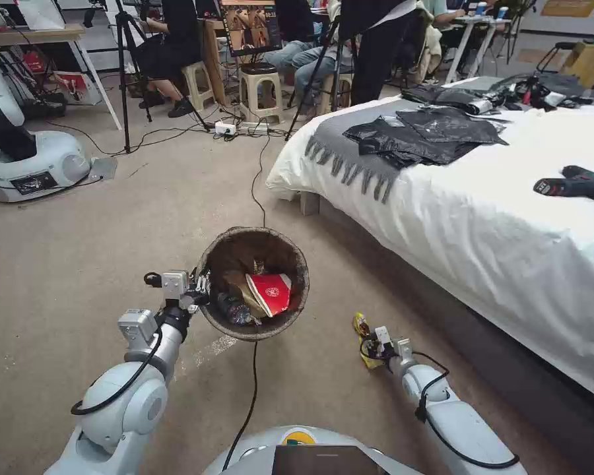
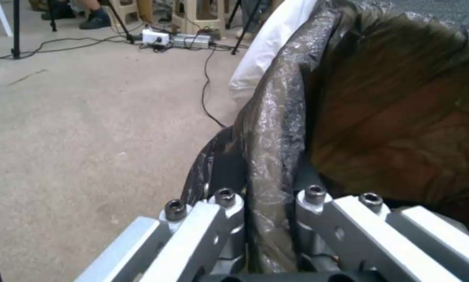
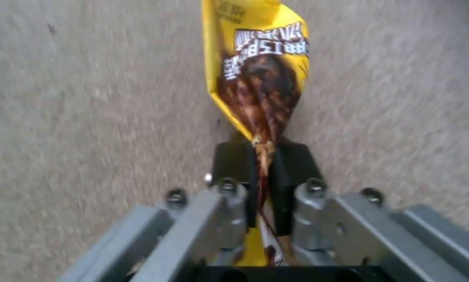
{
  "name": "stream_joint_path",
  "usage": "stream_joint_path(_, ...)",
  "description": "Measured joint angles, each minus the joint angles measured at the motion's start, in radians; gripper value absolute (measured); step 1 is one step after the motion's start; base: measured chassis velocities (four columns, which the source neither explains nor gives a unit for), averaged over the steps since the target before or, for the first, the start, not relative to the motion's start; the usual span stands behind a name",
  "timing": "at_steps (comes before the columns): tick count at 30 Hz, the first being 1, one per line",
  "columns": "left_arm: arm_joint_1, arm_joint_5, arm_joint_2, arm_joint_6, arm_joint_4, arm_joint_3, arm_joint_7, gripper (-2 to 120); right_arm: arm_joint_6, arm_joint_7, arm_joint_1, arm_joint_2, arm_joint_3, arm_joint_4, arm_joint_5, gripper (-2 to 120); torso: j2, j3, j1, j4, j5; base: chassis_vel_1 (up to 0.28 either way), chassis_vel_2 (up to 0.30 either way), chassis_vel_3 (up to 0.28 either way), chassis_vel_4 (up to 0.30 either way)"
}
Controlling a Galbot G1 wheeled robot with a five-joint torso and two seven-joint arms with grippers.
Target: Pick up the trash bin, then pick up the garbage from the floor and place it into the trash bin.
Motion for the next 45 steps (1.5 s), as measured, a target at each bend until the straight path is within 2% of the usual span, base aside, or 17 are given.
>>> stream_joint_path(1,0.0,0.0,0.0,0.0,0.0,0.0,0.0,7,0.0,0.005,-0.006,-0.003,0.004,0.013,0.005,0,0.0,0.0,0.0,0.0,0.0,0.0,0.0,0.0,0.0)
stream_joint_path(10,-0.003,0.0,0.0,0.0,0.002,0.0,0.0,7,-0.006,0.054,-0.121,-0.048,0.063,0.266,0.073,0,0.0,0.0,0.0,-0.0002,-0.0002,0.0,0.0,0.0,0.0)
stream_joint_path(11,-0.003,0.0,0.0,0.0,0.002,0.0,0.0,7,-0.006,0.054,-0.121,-0.048,0.063,0.266,0.073,0,0.0,0.0,0.0,-0.0002,-0.0002,0.0,0.0,0.0,0.0)
stream_joint_path(17,-0.001,-0.001,0.003,0.001,0.002,-0.002,-0.001,7,0.0,0.056,-0.169,-0.105,0.107,0.484,0.098,0,0.0,0.0,0.0,0.0,-0.0002,0.0,0.0,0.0,0.0)
stream_joint_path(24,-0.002,-0.002,0.006,0.007,0.002,-0.001,-0.008,7,-0.086,0.1,-0.191,-0.164,0.125,0.786,0.196,0,0.0,0.0,0.0,-0.0002,-0.0002,0.0,0.0,0.0,0.0)
stream_joint_path(25,-0.002,-0.002,0.006,0.007,0.002,-0.001,-0.008,7,-0.086,0.1,-0.191,-0.164,0.125,0.786,0.196,0,0.0,0.0,0.0,-0.0002,-0.0002,0.0,0.0,0.0,0.0)
stream_joint_path(29,-0.001,-0.004,0.007,0.013,0.003,0.003,-0.016,7,-0.139,0.117,-0.14,-0.209,0.102,0.923,0.261,0,0.0,0.0,0.0,0.0001,-0.0003,0.0,0.0,0.0,0.0)
stream_joint_path(35,-0.001,-0.004,0.007,0.016,0.002,0.004,-0.016,7,-0.195,0.115,-0.103,-0.251,0.091,1.036,0.341,0,0.0,0.0,0.0,-0.0001,-0.0002,0.0,0.0,0.0,0.0)
stream_joint_path(38,-0.003,-0.004,0.006,0.02,0.001,0.009,-0.015,7,-0.231,0.095,-0.041,-0.288,0.063,1.115,0.422,0,0.0,0.0,0.0,-0.0003,-0.0003,0.0,0.0,0.0,0.0)
stream_joint_path(45,-0.001,-0.001,0.003,0.022,-0.003,0.019,-0.014,7,-0.264,0.032,0.104,-0.276,-0.055,1.109,0.464,0,0.0,0.0,0.0,0.0,-0.0002,0.0,0.0,0.0,0.0)
